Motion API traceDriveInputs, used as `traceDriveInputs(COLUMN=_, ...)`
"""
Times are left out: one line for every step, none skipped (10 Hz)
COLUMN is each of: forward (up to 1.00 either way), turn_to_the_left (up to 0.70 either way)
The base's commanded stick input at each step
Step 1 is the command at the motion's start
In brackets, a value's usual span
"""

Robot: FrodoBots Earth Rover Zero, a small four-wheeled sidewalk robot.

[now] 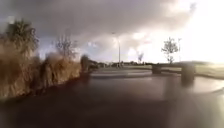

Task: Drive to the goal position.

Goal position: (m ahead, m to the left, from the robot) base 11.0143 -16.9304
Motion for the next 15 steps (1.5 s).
traceDriveInputs(forward=0.7, turn_to_the_left=-0.13)
traceDriveInputs(forward=0.7, turn_to_the_left=-0.13)
traceDriveInputs(forward=0.7, turn_to_the_left=-0.13)
traceDriveInputs(forward=0.7, turn_to_the_left=-0.13)
traceDriveInputs(forward=0.7, turn_to_the_left=-0.13)
traceDriveInputs(forward=0.7, turn_to_the_left=-0.13)
traceDriveInputs(forward=0.7, turn_to_the_left=-0.13)
traceDriveInputs(forward=0.7, turn_to_the_left=-0.13)
traceDriveInputs(forward=0.7, turn_to_the_left=-0.13)
traceDriveInputs(forward=0.7, turn_to_the_left=-0.13)
traceDriveInputs(forward=0.7, turn_to_the_left=-0.13)
traceDriveInputs(forward=0.7, turn_to_the_left=-0.13)
traceDriveInputs(forward=0.7, turn_to_the_left=-0.13)
traceDriveInputs(forward=0.7, turn_to_the_left=-0.13)
traceDriveInputs(forward=0.7, turn_to_the_left=-0.13)
